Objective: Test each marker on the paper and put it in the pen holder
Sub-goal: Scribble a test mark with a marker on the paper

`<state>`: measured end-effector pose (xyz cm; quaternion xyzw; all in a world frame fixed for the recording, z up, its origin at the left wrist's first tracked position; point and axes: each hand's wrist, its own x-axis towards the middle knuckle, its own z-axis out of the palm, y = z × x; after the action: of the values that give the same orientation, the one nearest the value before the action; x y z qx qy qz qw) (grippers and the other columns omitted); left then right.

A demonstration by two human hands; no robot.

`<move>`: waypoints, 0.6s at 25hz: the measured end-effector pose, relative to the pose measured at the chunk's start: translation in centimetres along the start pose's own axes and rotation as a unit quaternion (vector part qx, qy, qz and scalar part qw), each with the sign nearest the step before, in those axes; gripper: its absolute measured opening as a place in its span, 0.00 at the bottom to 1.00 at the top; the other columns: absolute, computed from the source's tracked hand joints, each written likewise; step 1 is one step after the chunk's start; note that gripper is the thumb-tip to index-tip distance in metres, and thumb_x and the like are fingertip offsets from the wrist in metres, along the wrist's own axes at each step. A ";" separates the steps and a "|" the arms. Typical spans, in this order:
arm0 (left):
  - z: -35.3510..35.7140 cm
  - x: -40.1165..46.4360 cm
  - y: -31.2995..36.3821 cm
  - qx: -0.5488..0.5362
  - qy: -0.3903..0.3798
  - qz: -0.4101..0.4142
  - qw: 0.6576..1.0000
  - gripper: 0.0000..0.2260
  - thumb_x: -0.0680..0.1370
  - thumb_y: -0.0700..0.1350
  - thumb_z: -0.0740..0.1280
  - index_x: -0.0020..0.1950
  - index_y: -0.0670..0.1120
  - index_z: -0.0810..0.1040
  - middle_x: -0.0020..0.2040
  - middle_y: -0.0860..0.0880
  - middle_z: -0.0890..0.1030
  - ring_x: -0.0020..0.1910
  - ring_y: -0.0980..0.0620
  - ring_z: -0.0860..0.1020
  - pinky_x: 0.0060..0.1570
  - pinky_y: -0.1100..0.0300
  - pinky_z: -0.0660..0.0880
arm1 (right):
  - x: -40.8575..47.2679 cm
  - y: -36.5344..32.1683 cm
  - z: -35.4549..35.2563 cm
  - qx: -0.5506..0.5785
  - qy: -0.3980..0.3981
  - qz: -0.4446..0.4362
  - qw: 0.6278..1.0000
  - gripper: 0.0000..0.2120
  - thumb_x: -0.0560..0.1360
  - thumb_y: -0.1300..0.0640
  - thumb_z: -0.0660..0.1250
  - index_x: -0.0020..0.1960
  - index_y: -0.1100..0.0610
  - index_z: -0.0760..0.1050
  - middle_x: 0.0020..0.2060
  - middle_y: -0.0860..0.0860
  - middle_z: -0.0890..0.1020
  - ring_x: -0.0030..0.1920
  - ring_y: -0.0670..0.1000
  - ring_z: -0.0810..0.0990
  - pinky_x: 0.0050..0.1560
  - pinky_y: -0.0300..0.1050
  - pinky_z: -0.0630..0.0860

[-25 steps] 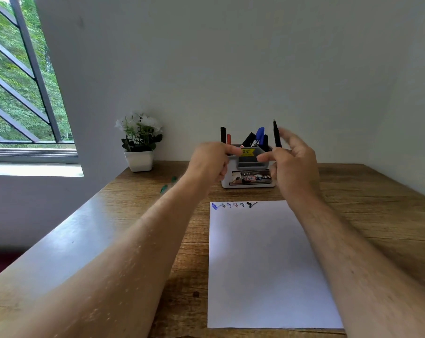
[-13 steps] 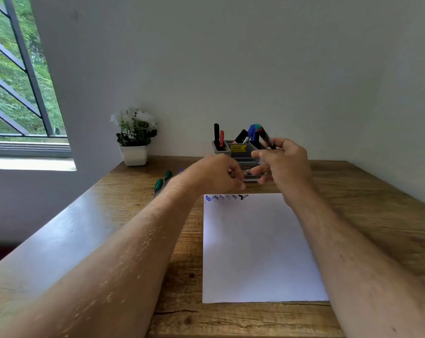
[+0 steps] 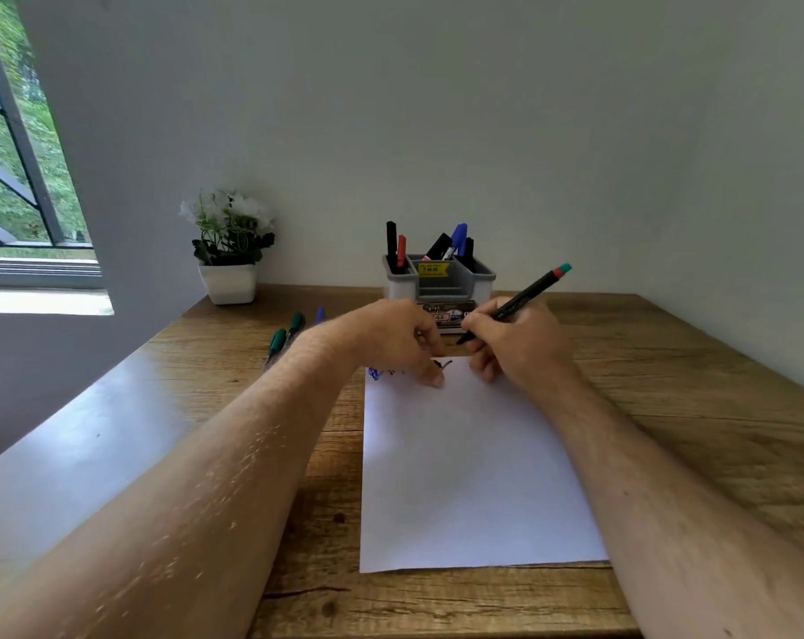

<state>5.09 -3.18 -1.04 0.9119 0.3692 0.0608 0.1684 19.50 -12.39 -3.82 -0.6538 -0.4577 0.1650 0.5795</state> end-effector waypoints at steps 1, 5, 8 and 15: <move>0.0 0.0 0.0 -0.001 -0.011 0.000 1.000 0.17 0.68 0.55 0.79 0.54 0.58 0.81 0.45 0.55 0.78 0.44 0.55 0.76 0.46 0.59 0.72 | -0.1 0.0 0.2 -0.013 -0.010 -0.011 1.000 0.06 0.77 0.59 0.68 0.42 0.57 0.78 0.31 0.58 0.82 0.27 0.54 0.80 0.26 0.44 0.76; 0.2 -0.1 0.2 -0.012 -0.025 0.011 1.000 0.14 0.70 0.52 0.78 0.55 0.56 0.82 0.38 0.58 0.75 0.38 0.58 0.74 0.40 0.61 0.69 | -0.2 0.1 0.4 -0.076 -0.040 -0.014 0.996 0.05 0.74 0.60 0.67 0.40 0.57 0.75 0.30 0.57 0.83 0.27 0.51 0.81 0.27 0.41 0.75; 0.4 0.1 0.2 -0.021 -0.029 0.024 0.999 0.15 0.72 0.50 0.77 0.57 0.55 0.81 0.36 0.58 0.75 0.36 0.59 0.73 0.37 0.62 0.67 | -0.1 0.0 0.2 -0.142 -0.017 -0.022 0.989 0.08 0.72 0.56 0.69 0.35 0.55 0.74 0.30 0.52 0.82 0.28 0.46 0.77 0.28 0.38 0.69; 0.5 0.1 0.2 -0.045 -0.035 0.021 0.998 0.15 0.72 0.48 0.77 0.58 0.53 0.82 0.35 0.57 0.76 0.36 0.58 0.74 0.39 0.62 0.68 | -0.1 -0.1 0.3 -0.155 -0.051 -0.038 0.986 0.09 0.72 0.56 0.68 0.34 0.55 0.74 0.30 0.54 0.81 0.32 0.49 0.77 0.34 0.43 0.71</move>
<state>5.41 -3.34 -1.43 0.9126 0.3410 0.0489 0.2204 19.20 -12.28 -3.83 -0.7081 -0.5316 0.1032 0.4531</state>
